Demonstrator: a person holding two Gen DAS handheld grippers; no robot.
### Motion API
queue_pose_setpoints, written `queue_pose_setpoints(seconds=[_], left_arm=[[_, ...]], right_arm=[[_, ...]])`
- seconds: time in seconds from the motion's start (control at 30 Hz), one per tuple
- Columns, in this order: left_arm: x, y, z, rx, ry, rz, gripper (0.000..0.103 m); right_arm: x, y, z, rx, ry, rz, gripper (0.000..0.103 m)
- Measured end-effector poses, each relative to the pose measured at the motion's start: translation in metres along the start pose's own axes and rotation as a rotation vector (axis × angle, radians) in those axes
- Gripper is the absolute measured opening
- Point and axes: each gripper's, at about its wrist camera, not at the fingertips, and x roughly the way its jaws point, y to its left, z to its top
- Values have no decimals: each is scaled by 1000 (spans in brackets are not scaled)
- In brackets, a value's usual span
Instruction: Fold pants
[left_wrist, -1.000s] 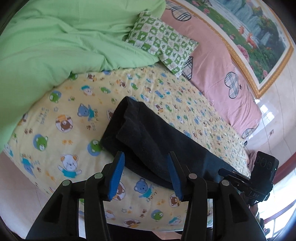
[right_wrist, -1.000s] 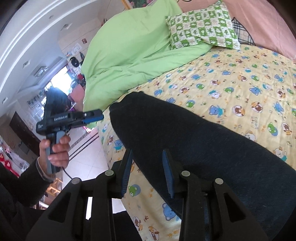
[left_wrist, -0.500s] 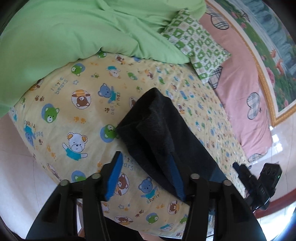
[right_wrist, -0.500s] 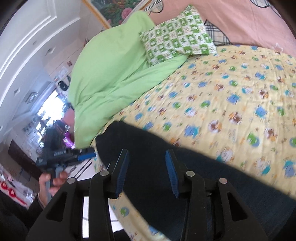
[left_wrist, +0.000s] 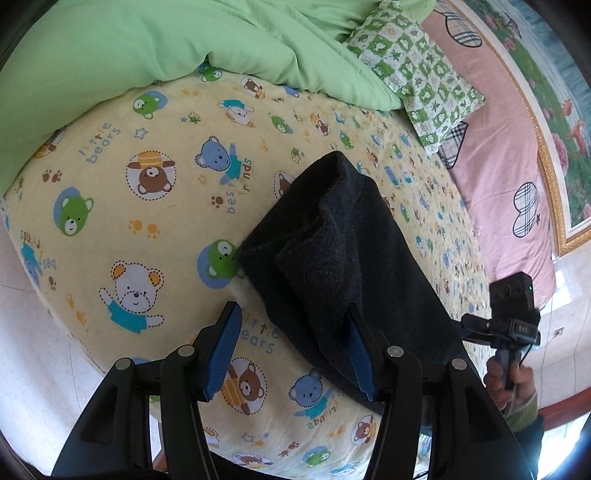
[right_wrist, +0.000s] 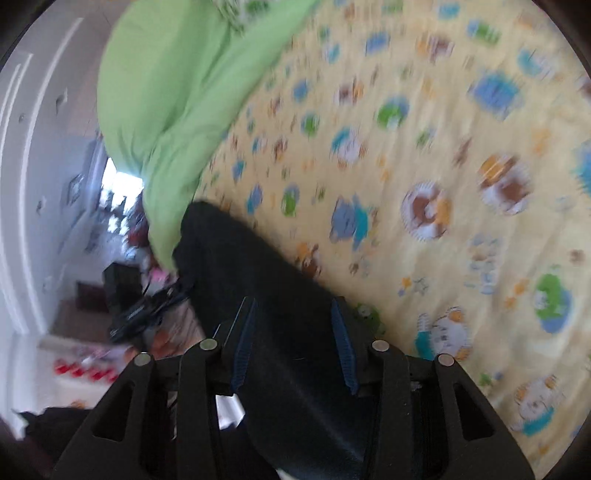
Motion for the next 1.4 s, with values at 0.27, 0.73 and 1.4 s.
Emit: queue_pose_setpoints(seconds=[0.27,0.73,1.4], left_arm=[[6,-1,8,7,18,0,57],[28,-36,8,181,-39,142,50],[24,-33,15,384,-110,51,29]], right_arm=[[22,6,15,-15,143,133,44],[43,-20,24,-9,154,96,28],[60,66,-42,-562,-368,-872,21]])
